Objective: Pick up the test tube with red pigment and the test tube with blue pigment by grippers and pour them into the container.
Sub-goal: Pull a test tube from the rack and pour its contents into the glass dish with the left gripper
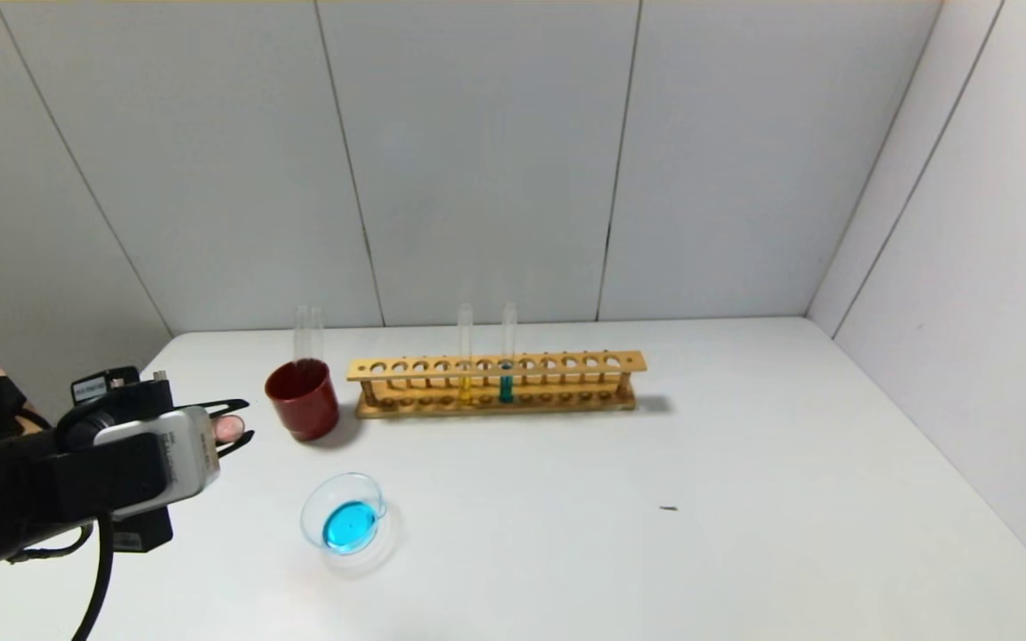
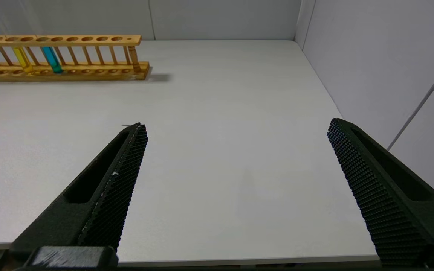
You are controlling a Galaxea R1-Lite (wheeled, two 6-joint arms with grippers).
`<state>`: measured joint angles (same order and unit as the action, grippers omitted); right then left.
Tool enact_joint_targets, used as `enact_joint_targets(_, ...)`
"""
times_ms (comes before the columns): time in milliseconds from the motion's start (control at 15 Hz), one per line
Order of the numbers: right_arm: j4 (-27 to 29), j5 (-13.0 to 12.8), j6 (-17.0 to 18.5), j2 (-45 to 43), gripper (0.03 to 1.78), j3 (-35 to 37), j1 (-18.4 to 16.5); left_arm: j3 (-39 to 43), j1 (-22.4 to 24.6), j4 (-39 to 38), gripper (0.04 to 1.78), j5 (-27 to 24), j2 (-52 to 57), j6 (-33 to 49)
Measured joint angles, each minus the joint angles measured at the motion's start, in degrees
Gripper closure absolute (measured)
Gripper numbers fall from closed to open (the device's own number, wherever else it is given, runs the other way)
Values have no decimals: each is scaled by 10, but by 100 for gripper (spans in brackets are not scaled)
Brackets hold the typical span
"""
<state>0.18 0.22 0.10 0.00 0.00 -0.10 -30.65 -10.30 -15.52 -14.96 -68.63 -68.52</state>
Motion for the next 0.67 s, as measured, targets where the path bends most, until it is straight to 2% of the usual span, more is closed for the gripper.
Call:
enact_joint_targets(267,0,0,0,0,6,0,0,6,84,-39,151,-56,-42,-75)
enact_joint_targets(467,0,0,0,0,6,0,0,11,97,-122,151,-78,-90,-105)
enact_joint_targets(667,0,0,0,0,6,0,0,24,99,-192,151,-125,-128,-132)
